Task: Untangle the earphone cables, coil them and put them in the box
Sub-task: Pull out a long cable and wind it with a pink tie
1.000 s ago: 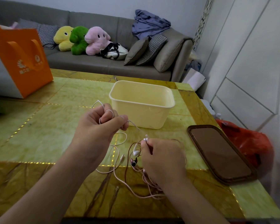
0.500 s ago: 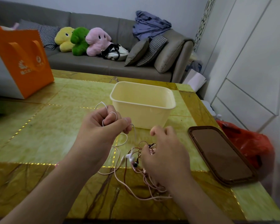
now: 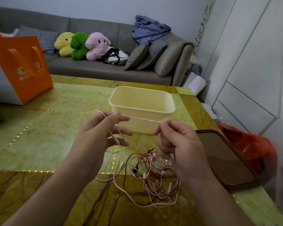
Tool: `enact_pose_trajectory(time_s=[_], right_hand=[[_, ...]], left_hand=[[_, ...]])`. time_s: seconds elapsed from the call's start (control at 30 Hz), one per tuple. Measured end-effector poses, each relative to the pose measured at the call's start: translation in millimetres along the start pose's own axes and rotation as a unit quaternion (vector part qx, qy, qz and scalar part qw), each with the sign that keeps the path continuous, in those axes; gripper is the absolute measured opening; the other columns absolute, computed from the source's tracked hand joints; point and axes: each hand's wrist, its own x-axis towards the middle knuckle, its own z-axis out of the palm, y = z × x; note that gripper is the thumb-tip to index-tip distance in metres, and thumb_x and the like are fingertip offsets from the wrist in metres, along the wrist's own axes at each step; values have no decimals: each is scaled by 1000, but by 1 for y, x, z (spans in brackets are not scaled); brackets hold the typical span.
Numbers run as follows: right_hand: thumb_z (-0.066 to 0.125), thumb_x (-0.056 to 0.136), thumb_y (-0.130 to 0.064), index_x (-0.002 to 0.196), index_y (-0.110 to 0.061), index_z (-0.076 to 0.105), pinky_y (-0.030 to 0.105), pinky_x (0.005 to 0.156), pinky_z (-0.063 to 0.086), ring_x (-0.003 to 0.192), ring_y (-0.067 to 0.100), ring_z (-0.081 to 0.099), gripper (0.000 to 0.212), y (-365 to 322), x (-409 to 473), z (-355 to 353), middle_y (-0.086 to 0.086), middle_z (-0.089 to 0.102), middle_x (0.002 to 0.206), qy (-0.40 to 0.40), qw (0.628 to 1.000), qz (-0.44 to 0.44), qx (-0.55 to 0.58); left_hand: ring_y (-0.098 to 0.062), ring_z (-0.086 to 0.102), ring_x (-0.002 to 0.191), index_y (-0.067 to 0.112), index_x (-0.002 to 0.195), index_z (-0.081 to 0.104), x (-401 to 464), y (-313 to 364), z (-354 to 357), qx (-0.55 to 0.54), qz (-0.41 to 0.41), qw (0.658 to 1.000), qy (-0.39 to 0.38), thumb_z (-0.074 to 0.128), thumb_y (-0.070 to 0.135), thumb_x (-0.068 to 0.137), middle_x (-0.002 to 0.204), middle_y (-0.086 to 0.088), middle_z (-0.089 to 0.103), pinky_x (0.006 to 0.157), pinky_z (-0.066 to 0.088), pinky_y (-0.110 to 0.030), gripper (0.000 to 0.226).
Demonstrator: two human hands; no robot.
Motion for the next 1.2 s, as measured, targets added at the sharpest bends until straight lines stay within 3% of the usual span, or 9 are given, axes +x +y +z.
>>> enact_pose_trajectory(time_s=[0.1, 0.23, 0.43, 0.5, 0.6, 0.77, 0.97, 1.07, 1.2], right_hand=[[55, 103, -20, 85, -5, 66, 23, 47, 19, 50, 15, 16, 25, -5, 3, -9, 0, 23, 57, 11, 999, -10, 36], [51, 106, -12, 86, -2, 65, 26, 46, 13, 50, 16, 14, 26, -10, 7, -21, 1, 21, 58, 54, 997, -18, 48], [53, 105, -7, 82, -2, 67, 29, 47, 14, 49, 17, 22, 27, -3, 12, -36, 7, 29, 59, 102, 995, 1, -21], [60, 99, -13, 82, -2, 69, 29, 48, 16, 51, 18, 26, 22, -1, 11, -37, 8, 37, 62, 69, 995, 34, -58], [65, 89, -30, 90, -5, 74, 28, 47, 28, 50, 21, 40, 26, -6, 6, -29, 12, 54, 66, -56, 986, 93, -123], [63, 103, -30, 121, -13, 71, 28, 46, 42, 48, 26, 57, 26, -25, -5, 6, 21, 69, 73, -188, 973, 109, -76], [59, 106, -10, 110, -6, 69, 27, 41, 45, 43, 27, 58, 11, -30, 0, 32, 18, 72, 72, -109, 992, 11, -69], [62, 104, -7, 101, -5, 69, 32, 46, 48, 52, 29, 63, 8, -28, 2, 32, 16, 75, 80, -70, 995, 0, -76], [64, 101, -19, 72, -11, 64, 35, 53, 46, 64, 30, 61, 29, -28, 5, 23, 17, 72, 89, -85, 996, 29, -29]], left_hand=[[-26, 68, 72, 5, 96, 67, 5, -2, -4, -19, -28, 999, 33, 54, 17, 107, 97, -15, 77, 54, 55, -32, 21], [-23, 62, 61, 3, 96, 69, 10, -3, -14, -30, -31, 998, 50, 54, 18, 107, 76, -12, 68, 47, 46, -28, 25], [-18, 59, 64, -2, 96, 73, 10, 0, -15, 16, 19, 1000, -9, 71, 3, 87, 86, -21, 75, 47, 42, -20, 10], [-16, 57, 63, 0, 96, 74, 8, 1, -13, 26, 39, 998, -37, 75, 4, 78, 89, -22, 76, 53, 44, -20, 18], [-18, 52, 64, 4, 93, 73, 4, 7, -9, -9, 67, 996, -63, 74, 4, 76, 89, -17, 75, 59, 47, -21, 18], [-16, 53, 70, 10, 91, 74, 1, 21, 1, -76, 106, 985, -112, 72, -4, 82, 91, -11, 71, 64, 47, -22, 17], [-8, 63, 74, 5, 98, 72, 1, 20, 1, 48, 140, 988, -53, 71, -9, 89, 88, -11, 71, 69, 51, -19, 17], [-16, 61, 77, 17, 100, 80, 2, 20, -5, 147, 142, 977, -52, 74, 8, 92, 89, -19, 67, 69, 49, -25, 14], [-15, 66, 81, 23, 84, 80, 8, 15, -12, 288, 170, 940, -61, 77, 25, 89, 107, 7, 70, 71, 51, -20, 6]])
